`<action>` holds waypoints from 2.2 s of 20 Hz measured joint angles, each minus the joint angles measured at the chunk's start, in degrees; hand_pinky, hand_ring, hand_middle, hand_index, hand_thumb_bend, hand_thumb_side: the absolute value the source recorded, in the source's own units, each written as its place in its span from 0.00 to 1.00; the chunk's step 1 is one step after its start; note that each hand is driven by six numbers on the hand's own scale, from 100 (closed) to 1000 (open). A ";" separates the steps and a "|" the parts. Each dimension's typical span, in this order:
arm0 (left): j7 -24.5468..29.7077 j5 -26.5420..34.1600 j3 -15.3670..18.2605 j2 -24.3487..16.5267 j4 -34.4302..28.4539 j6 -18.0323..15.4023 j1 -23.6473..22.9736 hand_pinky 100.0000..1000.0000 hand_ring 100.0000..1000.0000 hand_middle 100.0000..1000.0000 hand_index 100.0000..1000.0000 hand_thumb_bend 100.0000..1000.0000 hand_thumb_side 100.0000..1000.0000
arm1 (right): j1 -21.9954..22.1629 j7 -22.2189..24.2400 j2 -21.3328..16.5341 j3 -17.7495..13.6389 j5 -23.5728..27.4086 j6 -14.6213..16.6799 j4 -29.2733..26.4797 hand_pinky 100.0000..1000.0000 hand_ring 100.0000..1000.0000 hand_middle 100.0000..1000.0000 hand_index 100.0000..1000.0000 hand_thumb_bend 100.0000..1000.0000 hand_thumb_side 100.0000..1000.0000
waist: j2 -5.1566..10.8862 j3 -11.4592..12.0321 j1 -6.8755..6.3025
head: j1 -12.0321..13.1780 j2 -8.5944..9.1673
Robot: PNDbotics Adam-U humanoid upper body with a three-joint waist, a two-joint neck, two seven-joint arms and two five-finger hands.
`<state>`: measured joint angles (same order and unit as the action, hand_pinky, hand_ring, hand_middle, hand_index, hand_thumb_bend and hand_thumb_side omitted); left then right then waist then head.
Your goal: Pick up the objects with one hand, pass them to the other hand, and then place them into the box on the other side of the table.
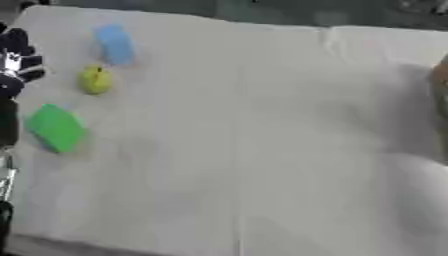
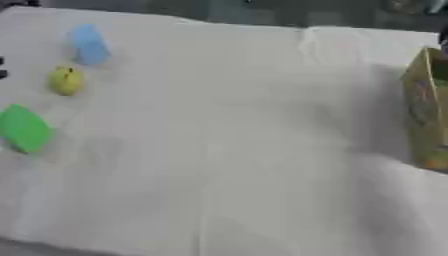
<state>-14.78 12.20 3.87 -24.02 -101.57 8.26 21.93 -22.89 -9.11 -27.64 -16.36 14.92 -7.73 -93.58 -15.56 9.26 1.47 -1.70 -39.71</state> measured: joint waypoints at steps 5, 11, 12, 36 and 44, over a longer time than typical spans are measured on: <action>1.69 -0.76 -1.20 -6.10 -1.54 1.43 1.34 0.72 0.69 0.62 0.81 0.52 0.50 | 0.23 -0.10 -0.04 -0.20 0.00 0.09 0.01 0.93 0.86 0.90 0.90 0.17 0.24 | 0.04 0.07 -0.01 | -0.21 -0.02; 4.85 0.84 -3.07 -15.28 -2.31 2.99 2.47 0.73 0.70 0.64 0.81 0.54 0.48 | 0.19 -0.12 -0.53 -0.19 0.00 0.06 0.02 0.93 0.86 0.90 0.90 0.17 0.24 | 0.04 0.04 -0.02 | -0.44 -0.54; 5.65 0.90 -3.36 -17.01 -2.47 3.19 2.61 0.73 0.70 0.64 0.81 0.54 0.48 | 0.19 -0.11 -0.69 -0.19 0.00 0.07 0.02 0.93 0.86 0.90 0.90 0.17 0.24 | 0.04 0.05 -0.02 | -0.45 -0.59; 53.82 -28.97 -13.15 -40.21 -0.56 -5.97 10.51 0.83 0.79 0.72 0.79 0.75 0.00 | 0.26 0.71 -2.94 0.88 0.00 0.30 0.76 0.93 0.86 0.90 0.90 0.16 0.24 | 0.50 0.18 -0.97 | 3.67 -2.29; 55.87 -32.58 -17.18 -39.96 1.68 -9.14 15.50 0.82 0.77 0.70 0.75 0.70 0.00 | 0.49 1.24 -2.94 1.26 -0.08 0.29 1.07 0.93 0.85 0.90 0.89 0.16 0.25 | 0.51 0.08 -1.03 | 3.67 -2.29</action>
<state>41.09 -20.38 -13.31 -63.98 -99.89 -0.88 37.44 -22.40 -7.86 -30.58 -15.11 14.84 -7.43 -92.50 -15.05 9.34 0.44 1.97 -42.00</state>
